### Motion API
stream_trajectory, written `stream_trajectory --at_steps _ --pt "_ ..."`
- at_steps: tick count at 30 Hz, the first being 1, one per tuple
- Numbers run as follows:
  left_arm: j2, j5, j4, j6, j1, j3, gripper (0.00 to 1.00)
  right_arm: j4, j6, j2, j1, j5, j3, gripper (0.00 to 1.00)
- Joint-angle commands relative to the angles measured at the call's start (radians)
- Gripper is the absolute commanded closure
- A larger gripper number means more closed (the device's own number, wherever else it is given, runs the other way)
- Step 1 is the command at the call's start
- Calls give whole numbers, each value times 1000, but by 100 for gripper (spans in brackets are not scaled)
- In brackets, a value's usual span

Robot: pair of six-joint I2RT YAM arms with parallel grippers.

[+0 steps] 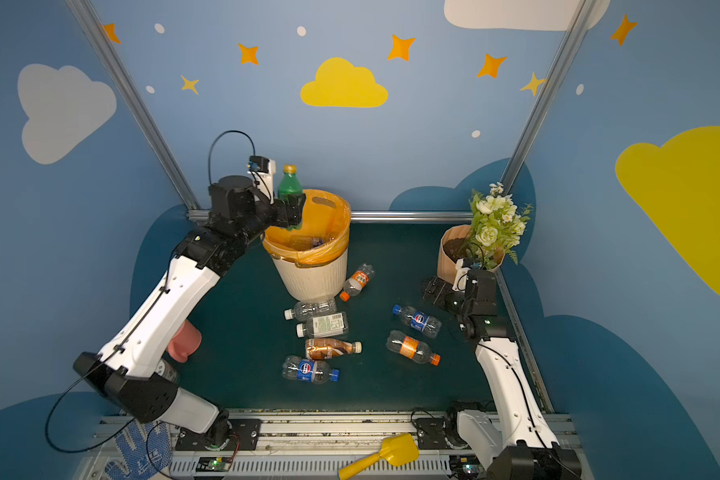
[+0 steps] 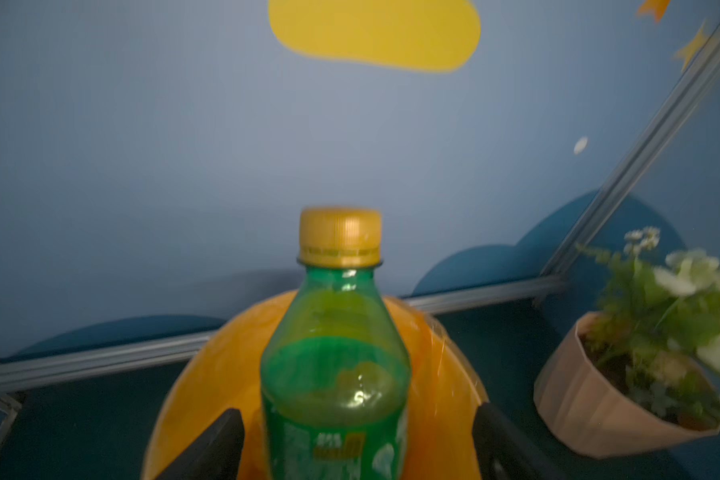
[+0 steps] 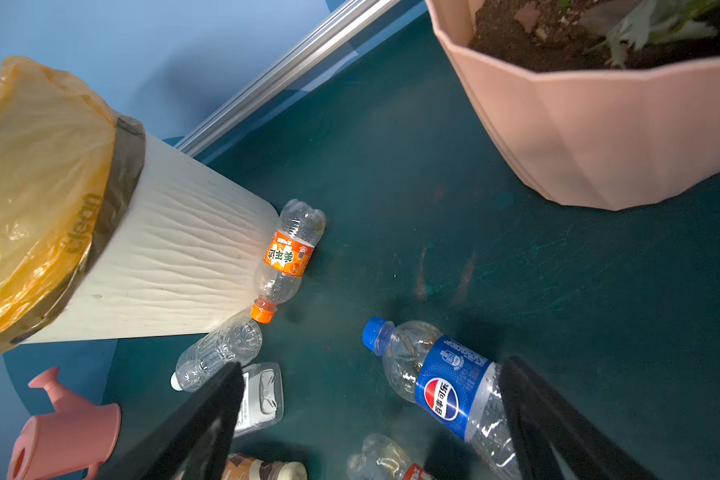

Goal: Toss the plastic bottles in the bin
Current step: 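Carry the green bottle over the bin and open the left gripper, then withdraw the left gripper from above the bin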

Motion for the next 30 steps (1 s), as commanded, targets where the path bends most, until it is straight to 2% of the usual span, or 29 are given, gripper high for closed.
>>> stream_trajectory --at_steps 1,5,9,12,18,21,25,30 --pt "-77 83 -62 -36 -3 11 1 -16 -27 -25 -4 29 -6 6" --pt "-175 -1 4 -30 -3 -31 0 -12 -23 -12 -5 23 0 6" --pt "-278 -14 82 -29 -11 -119 0 -6 -17 2 -5 19 -3 6" --pt "-362 -43 150 -22 -34 -229 0 -14 -12 24 -5 16 5 6" --pt "-554 -185 254 -73 -50 -519 0 -74 -43 83 -3 -16 40 7" --pt "-634 -244 208 -123 -33 -601 0 -124 -81 115 5 -3 66 8" --pt "-682 -258 92 -211 11 -636 0 -190 -129 162 33 43 108 8" --pt "-746 -280 89 -314 35 -746 0 -206 -134 203 88 73 128 8"
